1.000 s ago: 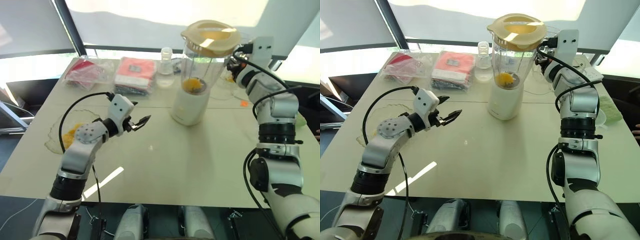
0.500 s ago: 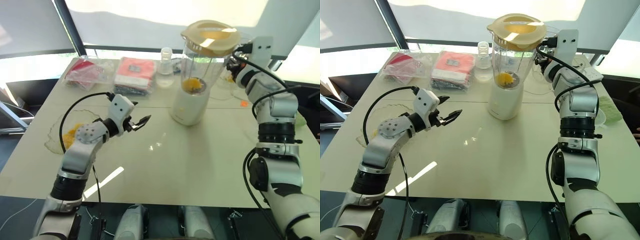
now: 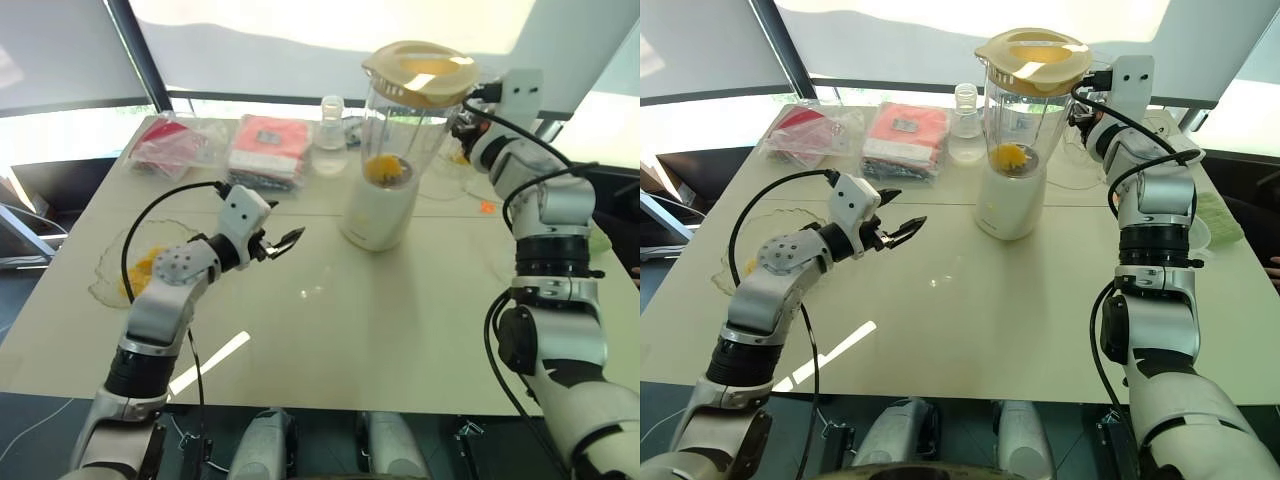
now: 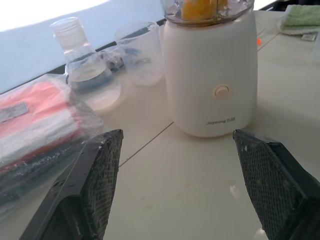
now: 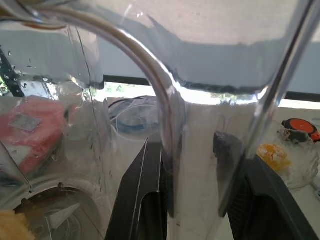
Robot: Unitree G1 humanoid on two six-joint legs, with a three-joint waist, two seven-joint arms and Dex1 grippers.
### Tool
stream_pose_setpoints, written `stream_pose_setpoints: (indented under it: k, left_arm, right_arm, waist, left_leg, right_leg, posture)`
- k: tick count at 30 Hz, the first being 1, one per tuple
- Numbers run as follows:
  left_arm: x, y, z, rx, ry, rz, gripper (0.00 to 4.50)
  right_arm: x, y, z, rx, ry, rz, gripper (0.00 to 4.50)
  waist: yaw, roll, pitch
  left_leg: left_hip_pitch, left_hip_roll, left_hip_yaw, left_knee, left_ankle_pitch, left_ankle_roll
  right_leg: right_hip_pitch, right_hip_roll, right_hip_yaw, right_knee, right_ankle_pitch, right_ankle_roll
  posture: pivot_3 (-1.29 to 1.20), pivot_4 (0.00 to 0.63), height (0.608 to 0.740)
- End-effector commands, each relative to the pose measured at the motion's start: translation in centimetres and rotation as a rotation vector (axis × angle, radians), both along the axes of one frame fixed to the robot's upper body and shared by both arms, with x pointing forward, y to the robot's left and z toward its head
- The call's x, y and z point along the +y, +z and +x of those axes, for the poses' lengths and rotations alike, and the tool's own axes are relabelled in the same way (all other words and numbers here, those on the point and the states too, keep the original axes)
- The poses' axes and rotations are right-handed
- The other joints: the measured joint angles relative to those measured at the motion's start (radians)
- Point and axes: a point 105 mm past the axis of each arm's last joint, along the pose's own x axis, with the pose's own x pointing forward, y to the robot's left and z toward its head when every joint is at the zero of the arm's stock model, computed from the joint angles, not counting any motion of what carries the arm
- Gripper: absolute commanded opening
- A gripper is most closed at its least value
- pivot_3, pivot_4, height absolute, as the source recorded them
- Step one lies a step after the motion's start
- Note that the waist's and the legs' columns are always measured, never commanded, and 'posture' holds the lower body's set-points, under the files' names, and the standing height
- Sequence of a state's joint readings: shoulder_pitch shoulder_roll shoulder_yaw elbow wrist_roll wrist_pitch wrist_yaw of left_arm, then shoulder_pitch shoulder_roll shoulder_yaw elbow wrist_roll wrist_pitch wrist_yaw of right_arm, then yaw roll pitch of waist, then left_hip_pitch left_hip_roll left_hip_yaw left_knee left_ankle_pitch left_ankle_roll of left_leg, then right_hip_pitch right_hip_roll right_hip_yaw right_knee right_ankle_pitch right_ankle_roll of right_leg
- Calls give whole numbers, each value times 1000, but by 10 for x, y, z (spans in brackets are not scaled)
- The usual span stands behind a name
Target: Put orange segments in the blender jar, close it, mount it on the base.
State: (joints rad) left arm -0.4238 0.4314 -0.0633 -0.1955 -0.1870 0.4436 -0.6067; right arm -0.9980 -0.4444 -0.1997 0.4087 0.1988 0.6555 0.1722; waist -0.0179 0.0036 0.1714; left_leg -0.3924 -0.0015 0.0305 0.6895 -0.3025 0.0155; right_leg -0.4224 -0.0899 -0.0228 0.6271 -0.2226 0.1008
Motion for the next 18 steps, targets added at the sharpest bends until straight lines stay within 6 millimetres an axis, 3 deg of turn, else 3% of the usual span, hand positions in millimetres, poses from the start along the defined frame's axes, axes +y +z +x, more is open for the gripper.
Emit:
stream_pose_setpoints:
  k: [1,18]
  left_arm:
    - [0,12,1,-49,1,-7,3659]
    - [-2,11,2,-52,-5,-11,3659]
  right_arm:
    - [1,-47,0,178,-43,-34,884]
    - [6,-63,-8,211,-65,9,884]
  waist:
    - [0,0,0]
    - [-2,-4,-3]
  left_leg:
    - [0,0,0,0,0,0]
    - [1,1,0,-5,0,0]
  right_leg:
    - [0,0,0,0,0,0]
    - [0,0,0,-2,-1,-2]
  posture:
    - [0,150,740]
    - [0,150,740]
